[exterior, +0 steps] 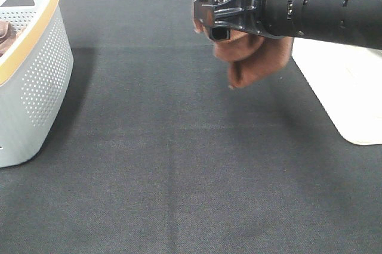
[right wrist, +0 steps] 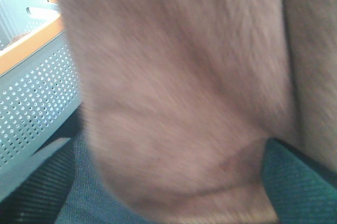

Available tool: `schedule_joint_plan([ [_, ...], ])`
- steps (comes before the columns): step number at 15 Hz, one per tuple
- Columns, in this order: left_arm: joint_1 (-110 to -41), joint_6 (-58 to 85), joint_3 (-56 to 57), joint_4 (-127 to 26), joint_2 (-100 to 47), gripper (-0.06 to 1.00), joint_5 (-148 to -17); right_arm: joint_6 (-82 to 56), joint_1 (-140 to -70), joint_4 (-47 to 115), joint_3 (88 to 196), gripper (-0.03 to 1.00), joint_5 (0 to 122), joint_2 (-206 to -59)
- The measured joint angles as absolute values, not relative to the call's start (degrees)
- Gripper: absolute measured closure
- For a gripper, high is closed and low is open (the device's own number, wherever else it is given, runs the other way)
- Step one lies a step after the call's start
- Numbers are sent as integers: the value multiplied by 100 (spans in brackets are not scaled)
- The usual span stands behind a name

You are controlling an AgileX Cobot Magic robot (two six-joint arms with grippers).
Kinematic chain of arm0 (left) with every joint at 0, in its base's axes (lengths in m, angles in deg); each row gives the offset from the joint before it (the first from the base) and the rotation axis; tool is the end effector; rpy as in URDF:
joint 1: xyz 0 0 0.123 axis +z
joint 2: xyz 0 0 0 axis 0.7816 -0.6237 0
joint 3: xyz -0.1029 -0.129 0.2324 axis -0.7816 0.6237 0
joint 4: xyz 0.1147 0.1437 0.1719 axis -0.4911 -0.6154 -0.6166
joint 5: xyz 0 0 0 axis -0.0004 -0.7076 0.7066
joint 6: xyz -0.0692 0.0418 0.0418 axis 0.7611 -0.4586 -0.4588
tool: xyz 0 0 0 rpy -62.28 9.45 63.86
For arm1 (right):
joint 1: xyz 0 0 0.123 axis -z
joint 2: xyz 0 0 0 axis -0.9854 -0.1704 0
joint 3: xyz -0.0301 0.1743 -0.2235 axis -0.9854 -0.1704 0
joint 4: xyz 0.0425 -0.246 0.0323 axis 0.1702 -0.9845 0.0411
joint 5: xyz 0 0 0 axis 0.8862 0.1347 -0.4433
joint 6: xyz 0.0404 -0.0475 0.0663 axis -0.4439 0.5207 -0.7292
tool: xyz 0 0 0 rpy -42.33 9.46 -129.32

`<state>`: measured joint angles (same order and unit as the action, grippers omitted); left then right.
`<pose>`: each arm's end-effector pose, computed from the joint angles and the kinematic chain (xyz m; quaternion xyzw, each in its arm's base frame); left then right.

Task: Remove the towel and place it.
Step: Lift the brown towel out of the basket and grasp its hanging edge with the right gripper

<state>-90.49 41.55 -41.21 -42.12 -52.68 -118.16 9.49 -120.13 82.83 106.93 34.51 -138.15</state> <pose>0.2863 -0.2600 0.5107 0.2600 0.7221 -0.3494 0.5375 0.2415 0.1729 0.2768 -0.1384 0.7996 0.1508 0.5646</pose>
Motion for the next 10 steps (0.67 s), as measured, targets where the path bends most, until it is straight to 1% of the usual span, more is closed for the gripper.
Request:
schedule_joint_plan([
  [3,-9106,4201,-4121,-4200,-5239,94,-11501,949,-12013,8283,10693,6,3445,-13815],
  [6,-9392,4201,-4121,-4429,-5222,94,-11501,949,-12013,8283,10693,6,3445,-13815],
  [10,-9387,4201,-4121,-4710,-5222,94,-11501,949,-12013,8283,10693,8,3445,-13815],
])
